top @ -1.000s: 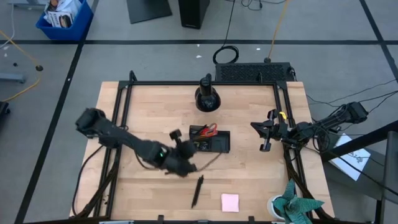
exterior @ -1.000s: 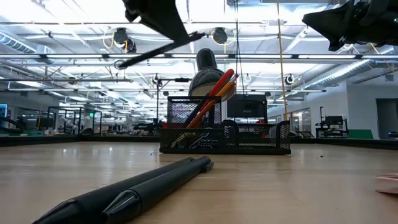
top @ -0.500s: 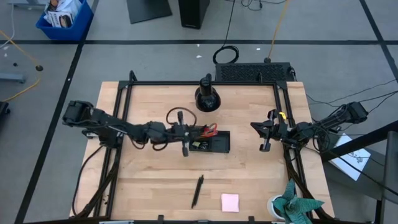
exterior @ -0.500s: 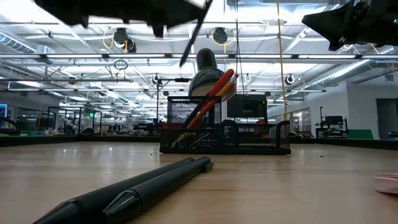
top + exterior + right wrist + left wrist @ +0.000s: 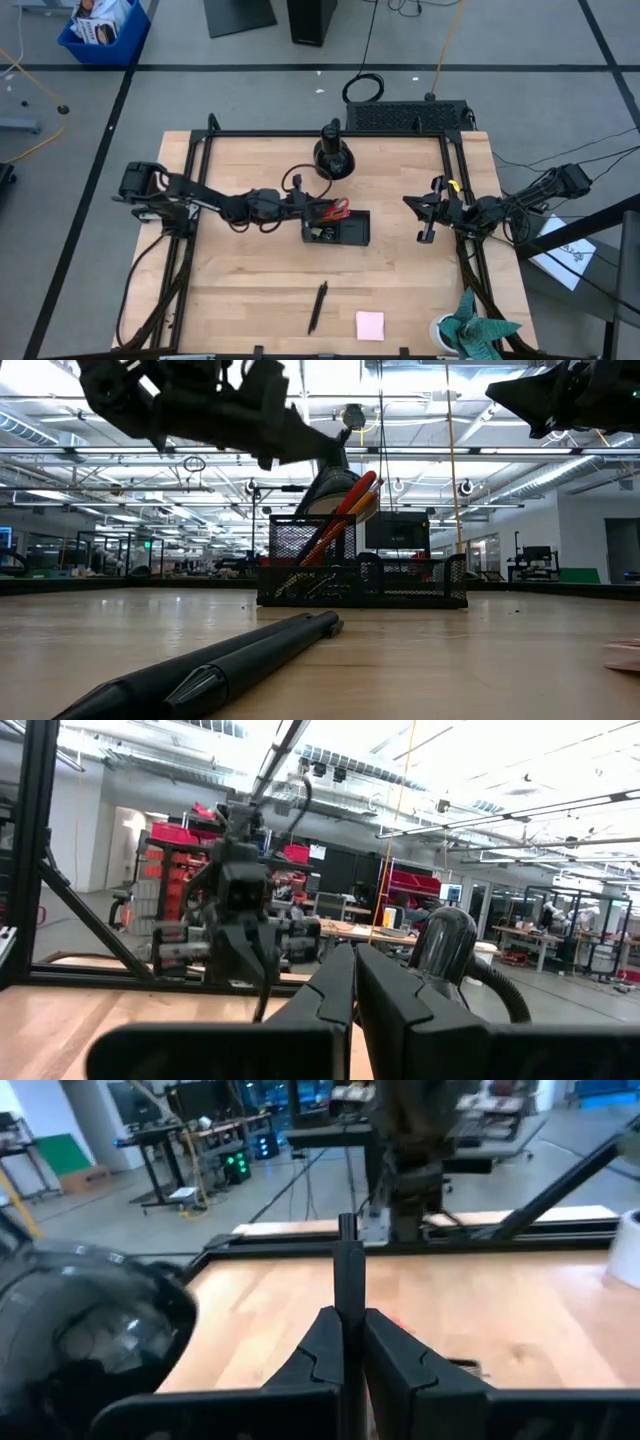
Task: Pick and place office supplies into organizer
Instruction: Put the black pen into the black desk organizer
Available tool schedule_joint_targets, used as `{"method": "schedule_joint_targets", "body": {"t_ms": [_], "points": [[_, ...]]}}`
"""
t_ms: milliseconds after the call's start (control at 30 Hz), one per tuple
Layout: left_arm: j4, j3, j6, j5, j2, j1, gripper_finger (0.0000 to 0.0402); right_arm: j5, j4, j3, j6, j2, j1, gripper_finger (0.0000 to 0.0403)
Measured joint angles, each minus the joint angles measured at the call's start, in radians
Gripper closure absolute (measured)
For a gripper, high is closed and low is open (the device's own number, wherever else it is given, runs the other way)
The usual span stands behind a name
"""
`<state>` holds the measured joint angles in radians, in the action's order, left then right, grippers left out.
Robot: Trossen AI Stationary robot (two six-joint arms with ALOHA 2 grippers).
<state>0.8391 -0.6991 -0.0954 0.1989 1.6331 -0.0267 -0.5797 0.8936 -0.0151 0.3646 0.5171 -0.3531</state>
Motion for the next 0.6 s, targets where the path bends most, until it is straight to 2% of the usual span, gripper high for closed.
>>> {"method": "schedule_joint_targets", "body": {"t_ms": [367, 500, 600], "points": [[0.048, 0.0, 0.035, 0.001, 0.136, 0.009, 0.0393, -0.004, -0.001, 0.0, 0.021, 0.0, 0.0, 0.0394], [0.051, 0.0, 0.046, 0.013, 0.167, 0.009, 0.0381, -0.004, -0.001, 0.0, 0.022, 0.0, 0.0, 0.0394], [0.054, -0.001, 0.047, 0.014, 0.176, 0.009, 0.0388, -0.005, -0.001, 0.0, 0.024, 0.0, 0.0, 0.0394]]}}
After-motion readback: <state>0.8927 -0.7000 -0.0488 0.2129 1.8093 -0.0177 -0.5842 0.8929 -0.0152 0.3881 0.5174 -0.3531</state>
